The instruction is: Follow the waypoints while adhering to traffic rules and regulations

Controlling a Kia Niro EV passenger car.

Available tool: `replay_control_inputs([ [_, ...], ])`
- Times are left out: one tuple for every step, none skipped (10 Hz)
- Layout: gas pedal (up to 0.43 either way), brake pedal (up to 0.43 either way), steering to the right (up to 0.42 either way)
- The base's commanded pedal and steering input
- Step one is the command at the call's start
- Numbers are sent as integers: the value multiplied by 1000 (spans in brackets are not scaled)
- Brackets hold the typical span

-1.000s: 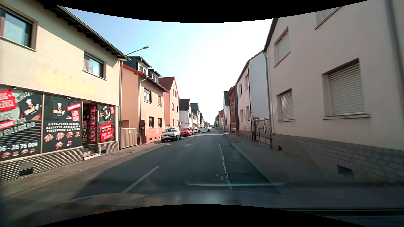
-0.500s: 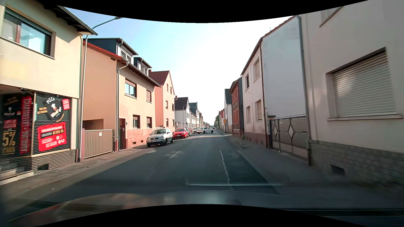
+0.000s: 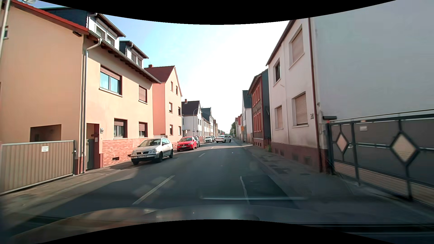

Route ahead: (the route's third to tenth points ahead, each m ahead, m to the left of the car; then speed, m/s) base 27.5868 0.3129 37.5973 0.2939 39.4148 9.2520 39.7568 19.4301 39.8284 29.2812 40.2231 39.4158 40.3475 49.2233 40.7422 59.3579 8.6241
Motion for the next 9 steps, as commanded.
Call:
replay_control_inputs([
  [0,0,-5],
  [0,0,-5],
  [0,0,-5],
  [0,0,-6],
  [0,6,-7],
  [0,12,-6],
  [0,18,-7],
  [0,37,-7],
  [0,49,-6],
])
